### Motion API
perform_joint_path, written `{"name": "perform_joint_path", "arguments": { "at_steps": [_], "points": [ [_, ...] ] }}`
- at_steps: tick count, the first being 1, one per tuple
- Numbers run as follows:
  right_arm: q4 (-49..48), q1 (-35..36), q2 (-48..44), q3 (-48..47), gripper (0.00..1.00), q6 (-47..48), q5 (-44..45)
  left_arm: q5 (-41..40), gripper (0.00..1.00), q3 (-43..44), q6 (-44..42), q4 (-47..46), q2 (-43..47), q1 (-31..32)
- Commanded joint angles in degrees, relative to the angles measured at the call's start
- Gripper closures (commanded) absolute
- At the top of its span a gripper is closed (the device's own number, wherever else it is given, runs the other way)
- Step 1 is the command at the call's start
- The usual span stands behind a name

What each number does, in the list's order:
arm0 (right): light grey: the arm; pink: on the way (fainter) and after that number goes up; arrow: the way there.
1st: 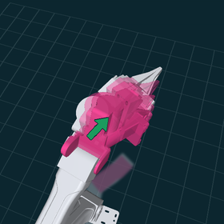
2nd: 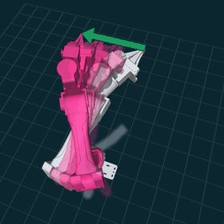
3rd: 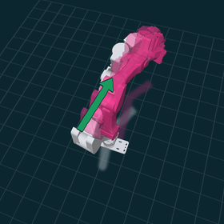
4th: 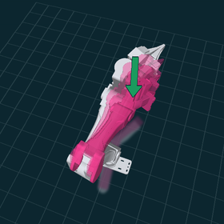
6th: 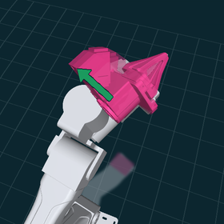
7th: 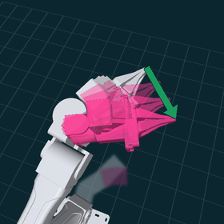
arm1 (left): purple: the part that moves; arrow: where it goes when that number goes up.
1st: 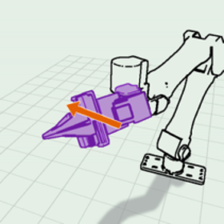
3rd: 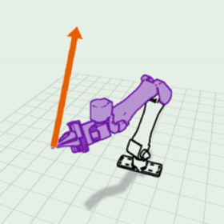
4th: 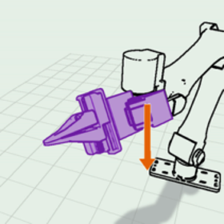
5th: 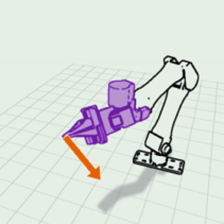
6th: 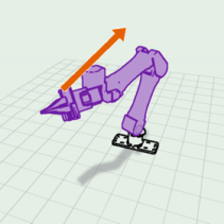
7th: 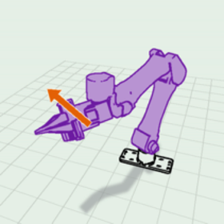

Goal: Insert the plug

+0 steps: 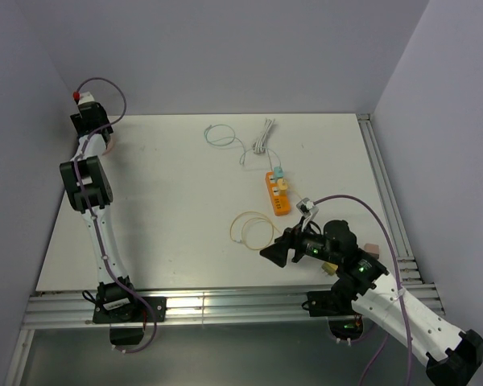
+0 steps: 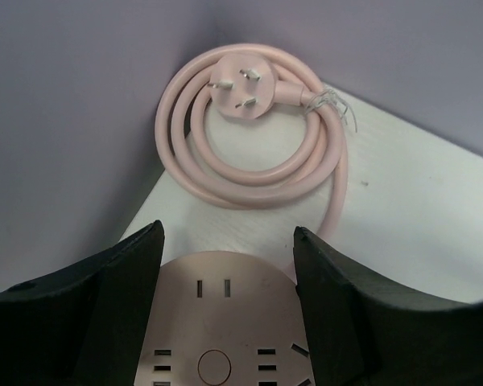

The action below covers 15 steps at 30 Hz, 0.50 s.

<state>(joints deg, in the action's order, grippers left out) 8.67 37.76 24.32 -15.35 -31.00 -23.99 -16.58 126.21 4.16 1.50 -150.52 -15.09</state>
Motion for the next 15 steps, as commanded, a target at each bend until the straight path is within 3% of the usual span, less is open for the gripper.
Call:
{"name": "perform_joint_path", "arguments": {
  "at_steps": [1,11,15],
  "points": [
    [-0.5,0.3,-0.8,-0.6,0.03,-0.2,0.2,0.2,0.30,-3.9,-1.2,4.1,4.2,-0.3],
    [0.1,0.3,-4.3,-0.2,0.03,-0.4,-1.2,0.0,0.39,-9.4,0.4,10.4,7.2,-0.1],
    [0.6,0.3,-5.9,0.0,0.03,-0.4,-1.6,-1.5,0.38,-9.0,0.4,14.1,8.6,0.9]
  ]
}}
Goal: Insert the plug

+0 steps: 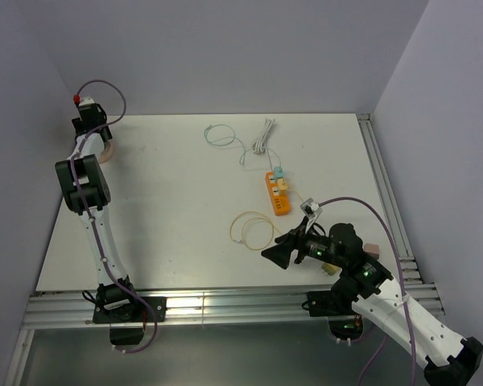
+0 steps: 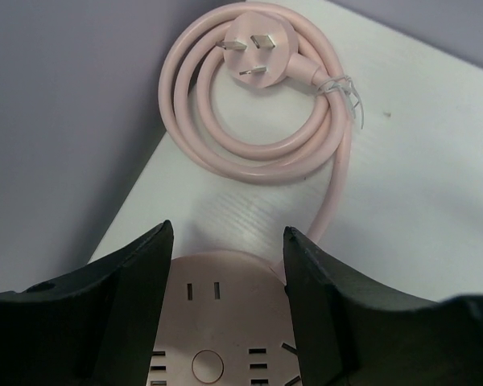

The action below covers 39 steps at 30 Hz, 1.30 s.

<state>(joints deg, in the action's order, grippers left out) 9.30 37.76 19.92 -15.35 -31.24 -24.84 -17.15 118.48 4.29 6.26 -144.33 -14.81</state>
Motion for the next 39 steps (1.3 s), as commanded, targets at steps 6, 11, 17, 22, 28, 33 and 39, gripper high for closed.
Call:
{"name": "perform_joint_path", "arguments": {
  "at_steps": [6,11,17,22,28,33,39],
  "points": [
    [0.2,0.4,-3.4,0.1,0.03,0.0,-1.3,3.8,0.37,4.5,4.4,18.6,1.2,0.2],
    [-0.2,0.3,-3.3,0.4,0.03,0.0,-1.9,7.1,0.39,2.0,11.7,22.0,2.0,0.4],
    [-0.4,0.3,-4.6,0.9,0.03,-0.2,-2.8,12.3,0.41,-1.5,17.8,22.7,4.6,0.7],
    [-0.7,0.3,-4.5,0.9,0.03,0.0,-2.8,13.1,0.44,-6.4,19.6,23.3,6.7,2.2],
    [-0.7,0.3,-4.6,0.9,0.03,-0.1,-3.0,12.8,0.47,-15.7,20.4,20.3,12.1,2.9],
    [-1.1,0.3,-5.0,1.2,0.03,0.0,-3.3,12.3,0.44,-17.9,20.6,20.7,15.3,4.3],
    [-1.6,0.3,-4.5,1.2,0.03,0.0,-3.3,14.6,0.26,-21.6,22.5,19.8,22.9,4.5]
  ]
}}
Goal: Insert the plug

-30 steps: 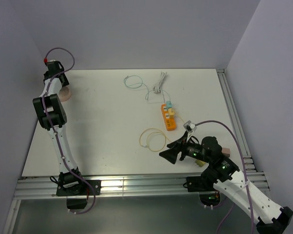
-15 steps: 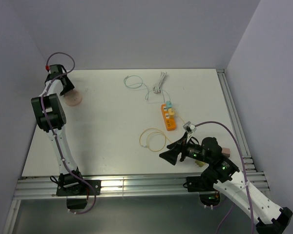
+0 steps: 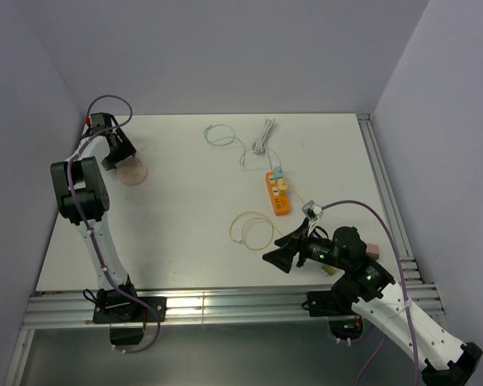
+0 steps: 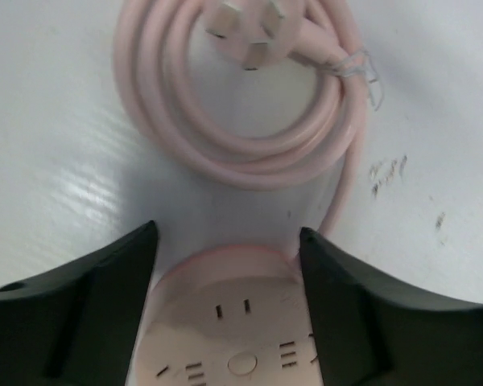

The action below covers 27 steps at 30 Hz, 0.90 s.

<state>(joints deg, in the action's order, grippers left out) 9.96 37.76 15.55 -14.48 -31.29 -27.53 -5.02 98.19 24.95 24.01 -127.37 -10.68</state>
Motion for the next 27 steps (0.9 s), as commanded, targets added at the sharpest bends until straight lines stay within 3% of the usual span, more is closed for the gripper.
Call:
{"name": "perform_joint_path", "arguments": {
  "at_steps": [1,3,11,14,22,27],
  "points": [
    [-2.0,0.4,-0.2,0.2,0.03,0.2,-0.4,3.0,0.21,-2.6,2.0,1.6,7.2,0.3],
    [-1.7,0.3,-0.4,0.2,0.03,0.3,0.0,3.6,0.13,-4.2,3.5,0.7,10.9,0.3],
    [-1.0,0.3,1.3,-1.0,0.03,0.6,1.2,10.0,0.06,-15.9,12.2,-4.8,27.3,1.0],
    [0.2,0.4,2.9,-2.3,0.02,0.4,4.0,14.3,0.05,-22.1,15.2,-9.3,38.7,3.0],
    [9.0,0.3,5.9,-8.5,0.00,-3.8,25.0,24.3,0.05,-41.5,20.5,-20.2,61.0,14.5],
    [17.0,0.1,13.2,-16.9,0.01,-5.3,35.9,26.7,0.05,-47.5,19.0,-19.5,69.8,22.7]
  ]
}}
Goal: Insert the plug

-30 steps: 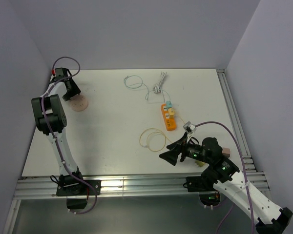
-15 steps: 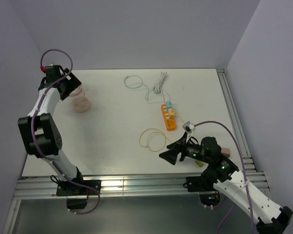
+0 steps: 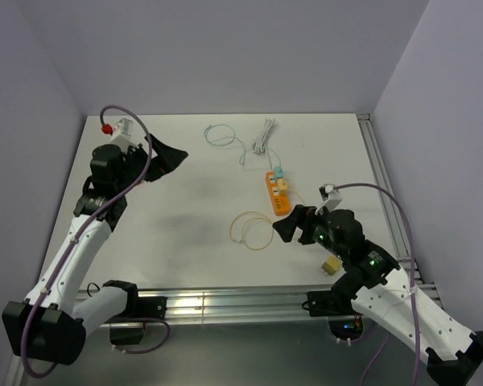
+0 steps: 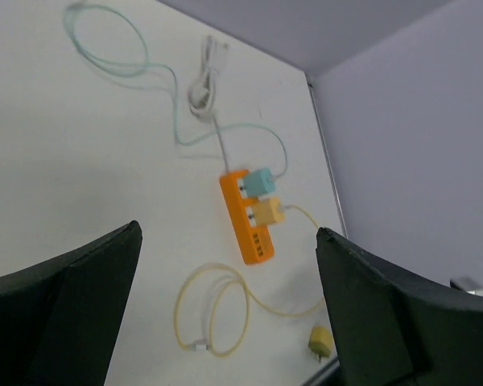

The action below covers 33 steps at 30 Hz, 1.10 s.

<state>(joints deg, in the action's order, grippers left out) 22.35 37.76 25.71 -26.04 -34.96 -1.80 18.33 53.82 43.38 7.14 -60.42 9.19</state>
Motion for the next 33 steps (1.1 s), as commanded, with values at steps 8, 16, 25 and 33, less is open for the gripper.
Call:
{"name": "perform_joint_path", "arguments": {
  "at_steps": [8,16,25,33],
  "points": [
    [12.0,-3.4,8.0,-14.0,0.02,-5.7,20.9,10.1,0.05,-14.7,4.9,-6.6,13.5,7.3],
    [18.1,-21.5,18.3,-23.2,0.00,-4.9,15.3,11.9,0.03,-17.1,2.8,-3.0,20.9,8.5],
    [23.1,-48.6,27.5,-26.8,0.06,-17.0,14.7,14.1,0.03,-17.1,1.6,1.6,26.2,8.5],
    [30.0,-59.9,34.9,-25.0,0.14,-29.5,20.3,16.4,0.02,-15.0,-0.5,5.9,27.6,8.5]
  ]
}}
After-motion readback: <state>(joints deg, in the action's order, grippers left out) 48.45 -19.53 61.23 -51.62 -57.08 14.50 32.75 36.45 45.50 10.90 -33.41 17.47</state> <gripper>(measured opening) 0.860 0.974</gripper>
